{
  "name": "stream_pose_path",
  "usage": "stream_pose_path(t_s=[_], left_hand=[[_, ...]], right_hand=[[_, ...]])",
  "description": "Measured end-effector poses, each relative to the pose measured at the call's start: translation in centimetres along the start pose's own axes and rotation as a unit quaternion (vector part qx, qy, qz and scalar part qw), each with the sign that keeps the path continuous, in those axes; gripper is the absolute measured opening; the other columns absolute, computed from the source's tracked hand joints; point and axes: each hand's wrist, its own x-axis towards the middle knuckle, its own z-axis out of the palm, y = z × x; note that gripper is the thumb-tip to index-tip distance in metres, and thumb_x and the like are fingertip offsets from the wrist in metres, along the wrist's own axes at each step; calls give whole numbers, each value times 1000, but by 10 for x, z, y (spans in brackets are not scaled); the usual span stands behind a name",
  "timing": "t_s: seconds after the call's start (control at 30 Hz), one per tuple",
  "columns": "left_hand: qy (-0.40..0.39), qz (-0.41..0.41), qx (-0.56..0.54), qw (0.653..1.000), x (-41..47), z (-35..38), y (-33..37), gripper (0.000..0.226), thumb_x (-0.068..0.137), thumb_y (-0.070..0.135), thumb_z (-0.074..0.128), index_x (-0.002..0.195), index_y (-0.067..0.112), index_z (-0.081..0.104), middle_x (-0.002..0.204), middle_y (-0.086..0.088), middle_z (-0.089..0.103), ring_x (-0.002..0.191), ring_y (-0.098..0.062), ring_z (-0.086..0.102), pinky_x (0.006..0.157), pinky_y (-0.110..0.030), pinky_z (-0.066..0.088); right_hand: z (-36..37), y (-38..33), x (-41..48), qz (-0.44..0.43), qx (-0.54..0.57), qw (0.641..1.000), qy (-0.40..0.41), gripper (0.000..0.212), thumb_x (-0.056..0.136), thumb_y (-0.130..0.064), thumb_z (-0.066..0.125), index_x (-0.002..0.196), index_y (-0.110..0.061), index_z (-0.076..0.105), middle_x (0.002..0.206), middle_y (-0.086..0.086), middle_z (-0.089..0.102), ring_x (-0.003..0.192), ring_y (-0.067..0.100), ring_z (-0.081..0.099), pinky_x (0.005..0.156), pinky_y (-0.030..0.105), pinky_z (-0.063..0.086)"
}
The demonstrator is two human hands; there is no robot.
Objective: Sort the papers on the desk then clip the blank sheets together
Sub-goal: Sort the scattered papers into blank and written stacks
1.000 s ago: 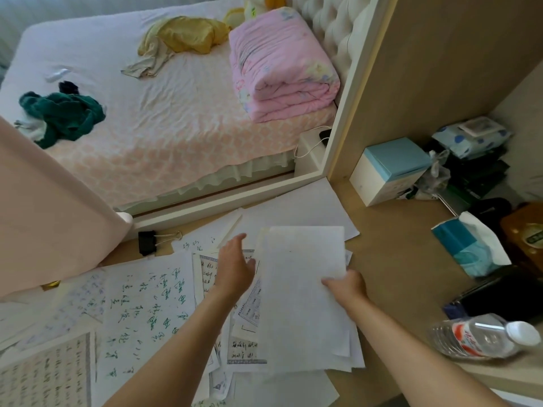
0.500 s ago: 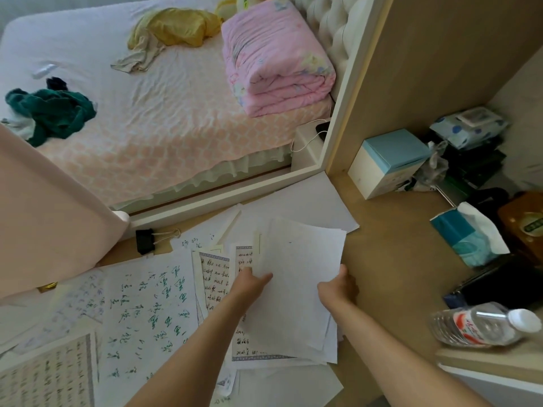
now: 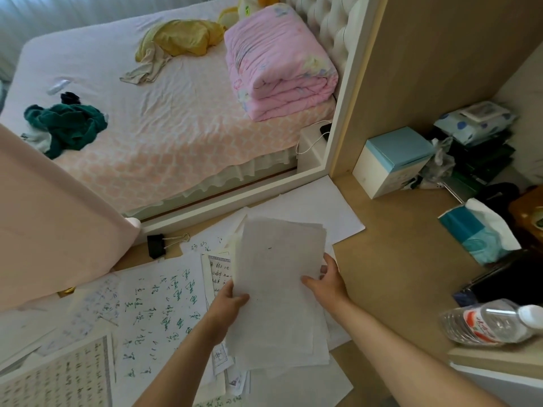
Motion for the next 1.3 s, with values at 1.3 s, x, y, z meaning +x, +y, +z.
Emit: stream_pose_path(t_s=[1.3], left_hand=[[237, 34, -47, 970, -50, -121, -24, 41, 93, 8, 57, 130, 17, 43, 118, -4, 56, 103, -25, 58, 86, -40, 53]], right_hand=[[132, -59, -55, -35, -49, 996, -68, 26, 78, -3, 62, 101, -14, 66, 101, 7, 71, 87, 23, 66, 78, 34, 57]])
